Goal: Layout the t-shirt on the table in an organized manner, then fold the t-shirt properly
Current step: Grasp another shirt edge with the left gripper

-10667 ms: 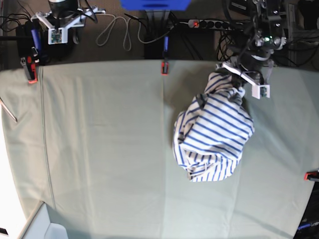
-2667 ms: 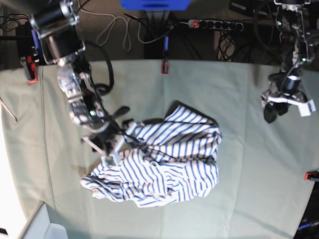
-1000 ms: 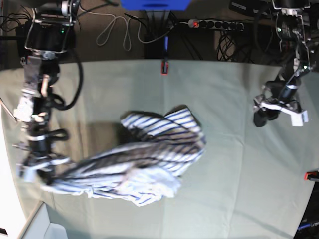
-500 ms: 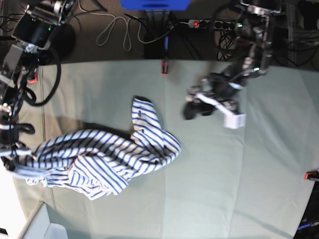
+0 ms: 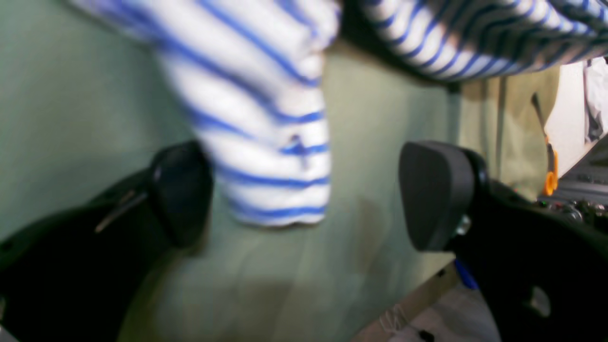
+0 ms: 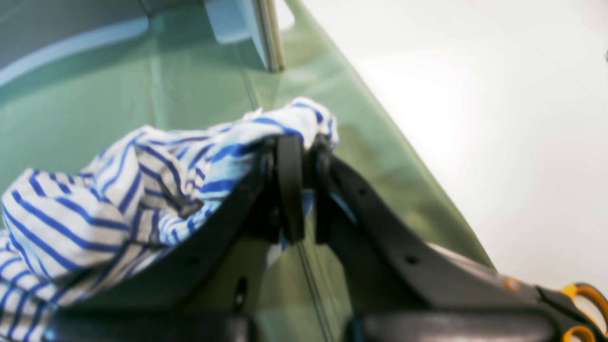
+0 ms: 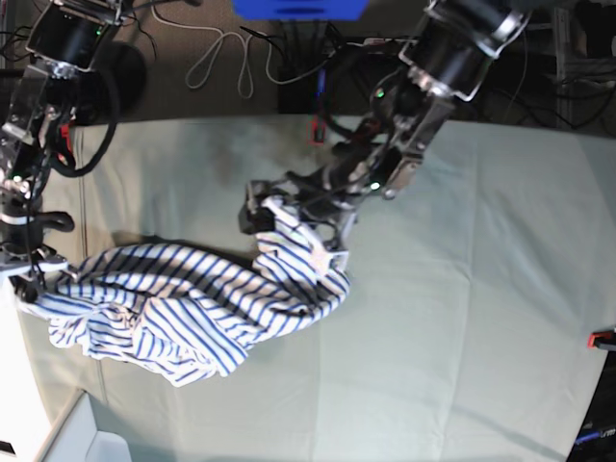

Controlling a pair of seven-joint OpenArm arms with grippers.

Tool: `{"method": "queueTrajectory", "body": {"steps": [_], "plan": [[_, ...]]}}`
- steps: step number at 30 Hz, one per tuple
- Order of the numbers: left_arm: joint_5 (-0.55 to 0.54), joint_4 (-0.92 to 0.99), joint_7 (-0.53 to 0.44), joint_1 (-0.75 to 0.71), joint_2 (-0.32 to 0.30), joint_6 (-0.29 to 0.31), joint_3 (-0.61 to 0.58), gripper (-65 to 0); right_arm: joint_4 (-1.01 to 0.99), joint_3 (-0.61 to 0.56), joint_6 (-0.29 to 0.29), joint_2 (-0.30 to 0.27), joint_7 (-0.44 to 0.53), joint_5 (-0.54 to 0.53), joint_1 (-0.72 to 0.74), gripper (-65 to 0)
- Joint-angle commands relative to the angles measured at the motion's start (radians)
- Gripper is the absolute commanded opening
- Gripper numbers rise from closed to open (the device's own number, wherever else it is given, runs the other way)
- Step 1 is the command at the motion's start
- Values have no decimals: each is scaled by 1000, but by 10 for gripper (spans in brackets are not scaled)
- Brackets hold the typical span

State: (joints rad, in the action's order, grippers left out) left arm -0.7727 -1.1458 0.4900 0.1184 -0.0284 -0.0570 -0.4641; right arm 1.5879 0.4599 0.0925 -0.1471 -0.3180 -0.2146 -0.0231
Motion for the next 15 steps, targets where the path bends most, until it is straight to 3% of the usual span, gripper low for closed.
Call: {"method": "queueTrajectory", "body": {"steps": [1,3,5,7,10,15], "plan": [[-12,10,20,19,14,-4,-14,-53,21,4,2,-15,32,-1,7,-650],[-14,33,22,37,22,-2,-42,-98,21,3,2,-15,32,-1,2,-650],[-21,40,20,39,23,-2,-51,-198,21,6,2,-16,32,1,1,-650],[-23,33,28,34,18,-2,-52,-357,21,7,2,-16,32,1,1,-650],[-23,0,28,23,-15,-2,-52,-650,21,4,2,-38,32,1,1,-650],[-24,-145,19,-4,-150,-2,-11,-650,18,9,2,-46,32,-1,2,-650]]}}
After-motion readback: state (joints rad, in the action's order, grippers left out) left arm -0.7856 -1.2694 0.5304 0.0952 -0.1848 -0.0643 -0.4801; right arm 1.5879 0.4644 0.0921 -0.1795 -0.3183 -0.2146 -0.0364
